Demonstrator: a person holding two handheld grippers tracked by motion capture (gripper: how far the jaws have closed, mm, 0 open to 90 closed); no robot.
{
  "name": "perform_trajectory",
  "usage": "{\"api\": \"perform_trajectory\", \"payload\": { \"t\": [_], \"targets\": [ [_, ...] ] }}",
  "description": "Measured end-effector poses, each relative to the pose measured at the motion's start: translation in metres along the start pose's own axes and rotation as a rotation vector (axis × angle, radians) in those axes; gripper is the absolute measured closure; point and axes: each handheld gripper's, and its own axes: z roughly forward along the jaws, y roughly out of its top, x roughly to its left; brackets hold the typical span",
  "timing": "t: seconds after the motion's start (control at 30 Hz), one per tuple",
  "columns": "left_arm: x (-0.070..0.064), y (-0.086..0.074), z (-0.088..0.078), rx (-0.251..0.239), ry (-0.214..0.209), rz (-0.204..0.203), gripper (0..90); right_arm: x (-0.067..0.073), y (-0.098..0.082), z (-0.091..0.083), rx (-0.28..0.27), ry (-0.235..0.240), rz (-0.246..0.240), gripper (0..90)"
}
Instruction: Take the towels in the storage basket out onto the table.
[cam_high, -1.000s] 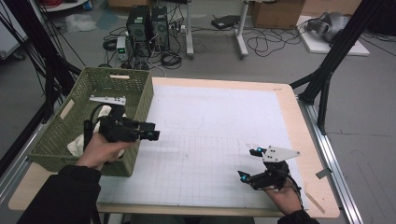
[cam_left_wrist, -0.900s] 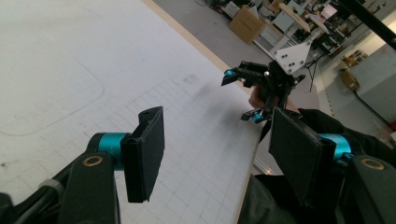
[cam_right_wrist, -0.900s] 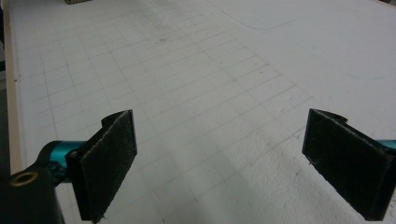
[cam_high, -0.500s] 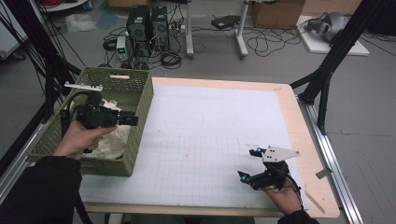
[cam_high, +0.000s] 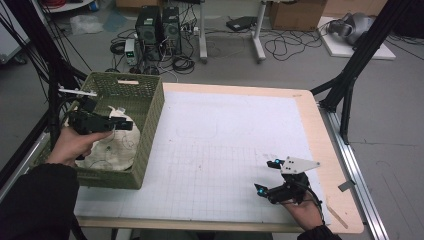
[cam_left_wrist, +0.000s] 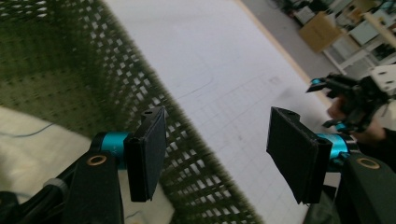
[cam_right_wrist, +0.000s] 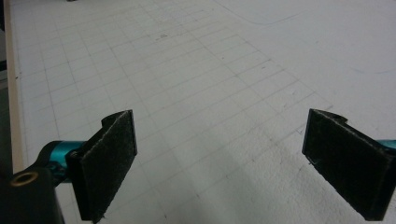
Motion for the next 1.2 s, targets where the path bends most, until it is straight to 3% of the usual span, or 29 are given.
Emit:
{"api": "perform_trajectory", "payload": {
  "t": [0.1, 0.13, 0.17, 0.4, 0.5, 0.57, 0.63, 0.8, 0.97, 1.2],
  "targets": [
    [0.004, 0.000, 0.000, -0.002, 0.016, -0.006, 38.1, 0.000, 0.000, 0.000, 0.000, 0.001, -0.003, 9.2],
    [0.008, 0.000, -0.001, 0.009, 0.052, -0.003, 38.1, 0.000, 0.000, 0.000, 0.001, 0.001, -0.003, 9.2],
    [0.008, 0.000, -0.001, 0.009, 0.052, -0.003, 38.1, 0.000, 0.000, 0.000, 0.002, 0.002, -0.002, 9.2],
    [0.023, -0.006, -0.002, 0.084, 0.218, 0.015, 38.4, 0.000, -0.001, -0.001, -0.003, 0.002, -0.001, 9.2],
    [0.028, -0.009, -0.001, 0.107, 0.238, 0.008, 38.8, 0.000, -0.001, -0.001, -0.002, 0.003, 0.000, 9.2],
    [0.034, -0.014, -0.001, 0.126, 0.291, 0.011, 39.5, 0.000, -0.001, 0.000, 0.001, 0.007, 0.001, 9.2],
    [0.039, -0.016, -0.001, 0.138, 0.318, 0.006, 39.3, 0.000, -0.001, 0.000, 0.003, 0.008, 0.000, 9.2],
    [0.046, -0.019, 0.004, 0.183, 0.346, -0.022, 39.3, 0.000, -0.001, 0.001, 0.006, 0.013, -0.002, 9.2],
    [0.050, -0.021, 0.011, 0.233, 0.410, -0.016, 41.8, 0.001, -0.001, 0.003, 0.015, 0.020, -0.002, 9.2],
    [0.056, -0.026, 0.021, 0.328, 0.432, -0.021, 46.4, 0.001, -0.001, 0.003, 0.012, 0.025, -0.002, 9.2]
  ]
}}
